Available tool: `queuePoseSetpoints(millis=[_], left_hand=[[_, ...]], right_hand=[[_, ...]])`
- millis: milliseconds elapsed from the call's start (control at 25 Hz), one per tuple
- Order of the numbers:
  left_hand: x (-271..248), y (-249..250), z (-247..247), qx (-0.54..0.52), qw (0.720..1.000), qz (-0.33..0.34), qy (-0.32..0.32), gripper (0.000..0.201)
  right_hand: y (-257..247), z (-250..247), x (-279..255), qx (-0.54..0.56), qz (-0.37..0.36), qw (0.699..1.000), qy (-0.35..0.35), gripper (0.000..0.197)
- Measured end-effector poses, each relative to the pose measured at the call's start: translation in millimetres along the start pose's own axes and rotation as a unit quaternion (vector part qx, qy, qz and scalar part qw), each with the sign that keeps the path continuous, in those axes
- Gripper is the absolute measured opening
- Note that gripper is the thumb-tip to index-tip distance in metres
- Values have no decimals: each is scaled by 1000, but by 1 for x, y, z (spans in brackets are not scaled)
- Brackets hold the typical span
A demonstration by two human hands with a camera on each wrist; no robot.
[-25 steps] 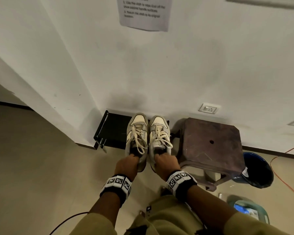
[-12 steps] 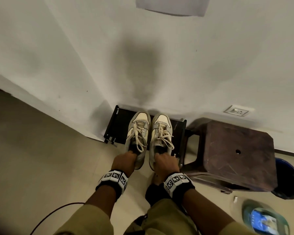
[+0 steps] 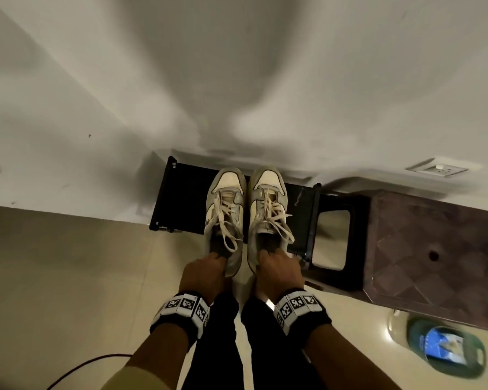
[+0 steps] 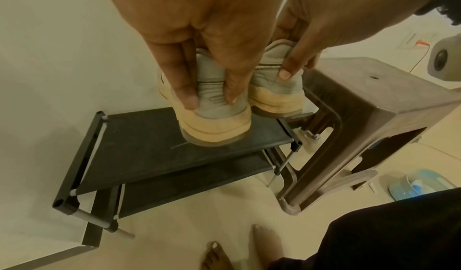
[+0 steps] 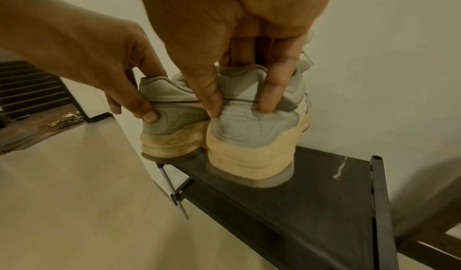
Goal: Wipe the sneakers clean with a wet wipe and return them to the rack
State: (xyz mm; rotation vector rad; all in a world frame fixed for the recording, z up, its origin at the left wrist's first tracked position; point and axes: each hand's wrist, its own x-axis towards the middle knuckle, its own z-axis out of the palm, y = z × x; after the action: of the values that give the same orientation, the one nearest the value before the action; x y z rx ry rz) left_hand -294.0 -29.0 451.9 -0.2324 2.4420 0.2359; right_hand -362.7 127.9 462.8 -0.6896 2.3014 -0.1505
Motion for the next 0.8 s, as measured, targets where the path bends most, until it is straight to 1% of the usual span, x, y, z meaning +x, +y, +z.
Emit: queuePoseSetpoints(millis=[40,80,120,160,200,280,360,440,480,560,640,800], left_hand=[[14,-6,10,1,1000,4,3,24],[30,-12,16,2,1000,12,22,21],[41,-17,18,5,999,24,23,16],[54,-23,26,13,999,32,10,13],[66,-28,32,25,999,32,5,18],[96,-43,50,56,997,46,15,27],[124,-54,59,78,995,55,15,30],[144,-61,69,67,995,63,27,30],[148,-62,69,66,996,60,26,28],[157,-66,72,60,997,43,-7,17],[161,-71,80,72,997,31,-14,20],[162,-74,87,60,997,39,-28,31]], right_hand=[[4,9,13,6,10,1000,-3,16],[9,17,28,14,22,1000,3,17],[12,23,39,16,30,999,5,18],[15,31,52,15,36,999,3,19],[17,35,62,11,43,999,4,19],[19,48,90,9,54,998,9,19],[20,57,116,17,69,997,11,19],[18,65,135,22,76,997,7,19],[17,68,140,20,74,997,5,18],[15,73,148,23,85,996,-2,18],[14,77,150,46,109,993,-4,17],[16,86,146,87,134,987,-13,17]])
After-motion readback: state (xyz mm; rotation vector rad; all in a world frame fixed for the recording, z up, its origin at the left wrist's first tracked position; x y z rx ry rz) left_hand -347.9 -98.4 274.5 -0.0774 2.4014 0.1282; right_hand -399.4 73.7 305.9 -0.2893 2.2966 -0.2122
